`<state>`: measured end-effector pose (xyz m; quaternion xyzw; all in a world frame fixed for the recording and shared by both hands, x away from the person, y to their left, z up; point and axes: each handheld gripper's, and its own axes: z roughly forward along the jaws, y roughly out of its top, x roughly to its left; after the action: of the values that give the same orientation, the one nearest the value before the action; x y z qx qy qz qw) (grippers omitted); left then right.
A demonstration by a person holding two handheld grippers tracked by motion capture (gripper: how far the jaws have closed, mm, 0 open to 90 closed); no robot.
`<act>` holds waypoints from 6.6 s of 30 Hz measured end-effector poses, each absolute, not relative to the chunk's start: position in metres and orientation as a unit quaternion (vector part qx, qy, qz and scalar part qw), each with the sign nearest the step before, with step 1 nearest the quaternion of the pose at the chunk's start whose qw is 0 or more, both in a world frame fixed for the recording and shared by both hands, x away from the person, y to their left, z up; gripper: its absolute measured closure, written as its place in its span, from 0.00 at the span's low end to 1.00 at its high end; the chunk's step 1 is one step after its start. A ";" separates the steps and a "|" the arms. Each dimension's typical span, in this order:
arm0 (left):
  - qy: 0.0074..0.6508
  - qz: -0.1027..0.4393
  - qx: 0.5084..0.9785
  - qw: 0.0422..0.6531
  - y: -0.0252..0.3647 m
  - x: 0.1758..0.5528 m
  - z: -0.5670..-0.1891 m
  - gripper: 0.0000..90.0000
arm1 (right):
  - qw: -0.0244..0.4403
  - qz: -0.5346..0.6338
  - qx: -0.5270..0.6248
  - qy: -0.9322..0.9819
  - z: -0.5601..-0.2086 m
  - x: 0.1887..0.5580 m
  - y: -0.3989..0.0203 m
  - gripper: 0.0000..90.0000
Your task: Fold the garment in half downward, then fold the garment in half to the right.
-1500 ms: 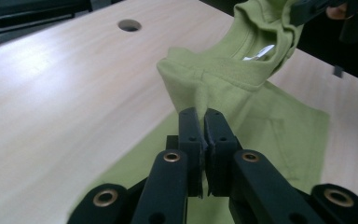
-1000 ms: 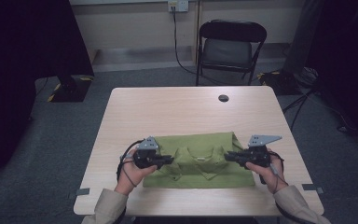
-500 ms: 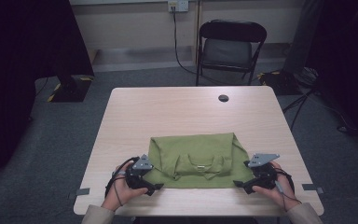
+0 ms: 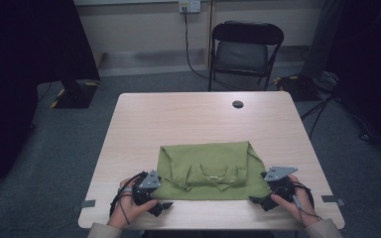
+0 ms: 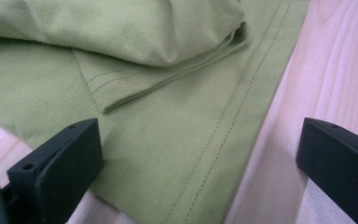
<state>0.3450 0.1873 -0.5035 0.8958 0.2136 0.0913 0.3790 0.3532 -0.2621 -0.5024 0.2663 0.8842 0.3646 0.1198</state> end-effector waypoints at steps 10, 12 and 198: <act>0.215 0.092 0.896 0.378 0.187 0.345 -0.503 0.00 | 0.119 0.365 0.266 0.884 -0.502 0.353 -0.262 0.00; 0.216 0.093 0.896 0.378 0.187 0.345 -0.503 0.00 | 0.120 0.365 0.266 0.884 -0.502 0.353 -0.262 0.00; 0.349 0.093 0.828 0.430 0.208 0.486 -0.500 0.64 | 0.115 0.409 0.162 0.891 -0.501 0.339 0.028 0.91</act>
<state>0.4859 0.2085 -0.5005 0.8276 0.3485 0.0927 0.4301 0.3391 0.0284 -0.5012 0.1623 0.8905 0.4091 0.1151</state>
